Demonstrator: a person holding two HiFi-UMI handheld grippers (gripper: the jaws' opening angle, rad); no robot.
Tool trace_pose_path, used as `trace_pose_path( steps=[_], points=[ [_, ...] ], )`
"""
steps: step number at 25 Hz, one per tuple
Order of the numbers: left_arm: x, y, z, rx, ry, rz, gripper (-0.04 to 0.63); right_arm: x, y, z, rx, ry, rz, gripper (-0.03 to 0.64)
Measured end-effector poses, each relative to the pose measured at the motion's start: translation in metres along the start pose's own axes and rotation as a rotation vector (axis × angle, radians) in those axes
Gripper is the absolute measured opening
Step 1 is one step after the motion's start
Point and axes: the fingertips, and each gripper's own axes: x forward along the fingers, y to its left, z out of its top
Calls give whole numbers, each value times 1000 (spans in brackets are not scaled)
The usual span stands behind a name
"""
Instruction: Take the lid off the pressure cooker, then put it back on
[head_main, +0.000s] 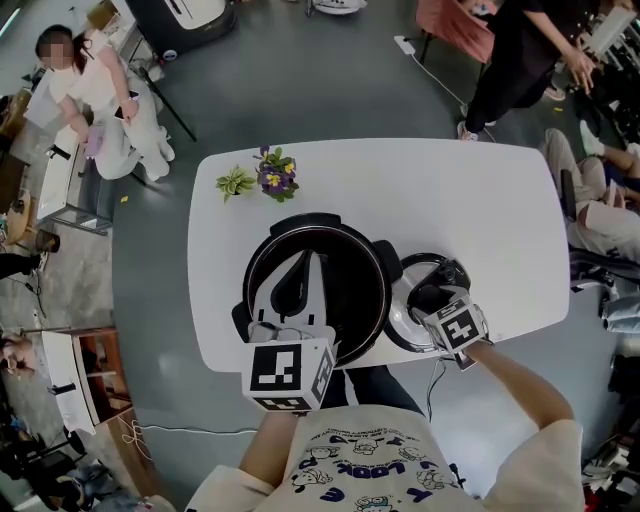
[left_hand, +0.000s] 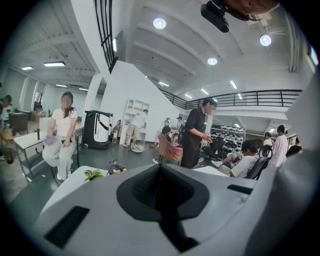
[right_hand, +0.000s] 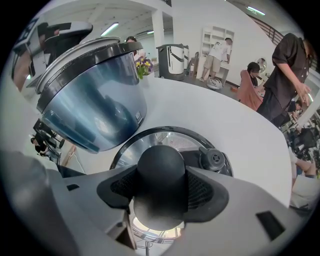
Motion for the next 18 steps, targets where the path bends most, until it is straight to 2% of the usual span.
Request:
trace_pose_path(
  steps=[10,18],
  points=[
    [2,-1,2,9,0,0,14,-7,-7,4,-2,10,32,295],
    [5,-1,6,9,-7,-8,14,-46,-6,14,-22,4,58,295]
  ],
)
